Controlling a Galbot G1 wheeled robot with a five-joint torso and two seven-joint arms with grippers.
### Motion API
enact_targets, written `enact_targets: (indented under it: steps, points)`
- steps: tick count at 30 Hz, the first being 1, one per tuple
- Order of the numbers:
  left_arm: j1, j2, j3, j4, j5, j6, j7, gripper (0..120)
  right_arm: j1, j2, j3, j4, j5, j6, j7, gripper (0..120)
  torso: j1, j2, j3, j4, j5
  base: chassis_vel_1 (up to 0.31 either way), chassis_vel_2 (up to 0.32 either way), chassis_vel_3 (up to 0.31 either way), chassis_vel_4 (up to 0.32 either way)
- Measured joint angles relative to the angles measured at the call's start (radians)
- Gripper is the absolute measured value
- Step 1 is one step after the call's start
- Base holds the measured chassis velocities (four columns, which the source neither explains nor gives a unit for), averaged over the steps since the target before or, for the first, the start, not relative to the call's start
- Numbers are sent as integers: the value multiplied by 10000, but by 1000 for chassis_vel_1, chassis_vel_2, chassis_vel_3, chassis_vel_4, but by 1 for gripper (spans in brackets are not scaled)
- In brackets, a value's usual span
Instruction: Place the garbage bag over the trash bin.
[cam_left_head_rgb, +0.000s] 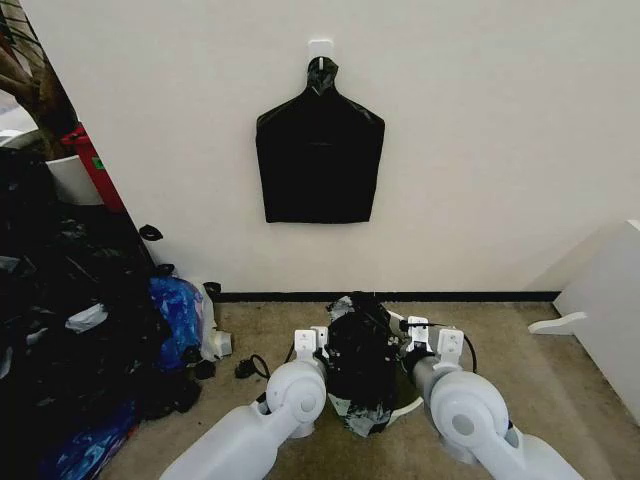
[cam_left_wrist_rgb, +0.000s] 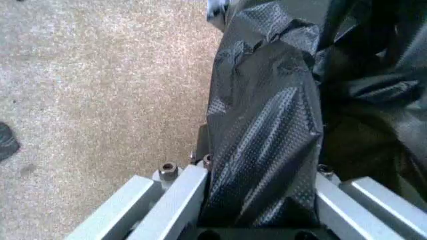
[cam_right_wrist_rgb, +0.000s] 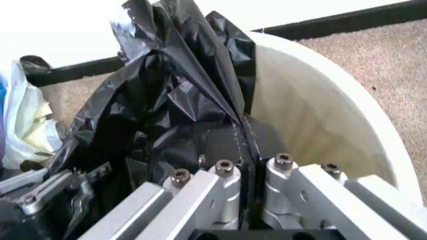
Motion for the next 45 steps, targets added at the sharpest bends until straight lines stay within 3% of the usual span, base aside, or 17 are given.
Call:
enact_targets:
  steps: [13, 25, 30, 40, 45]
  points:
    - [761, 362, -524, -892, 571, -940, 35, 1, -698, 141, 706, 877, -358, -59, -493, 0, 0, -1, 2, 2, 3, 0, 0, 0, 0]
    - [977, 633, -1353, -1907, 1140, -1805, 1249, 1, -1018, -109, 1595, 2152, -235, -85, -1021, 0, 0, -1, 0, 1, 0, 0, 0, 0, 0]
    - [1830, 1104, -2231, -2607, 1755, -2465, 2522, 1, -1371, -266, 2639, 2864, -220, -91, -1452, 0, 0, -1, 0, 2, -2, 0, 0, 0, 0]
    - [2956, 1514, -3186, -3424, 1847, -2780, 3252, 1, -1660, -227, 3252, 2908, -134, -148, -1541, 0, 0, -1, 0, 2, 0, 0, 0, 0, 0]
    - [3369, 1676, -3611, -3868, 1965, -3012, 3541, 1, -1767, -231, 4120, 2899, 443, -275, -1528, 0, 0, -1, 0, 3, 0, 0, 0, 0, 0]
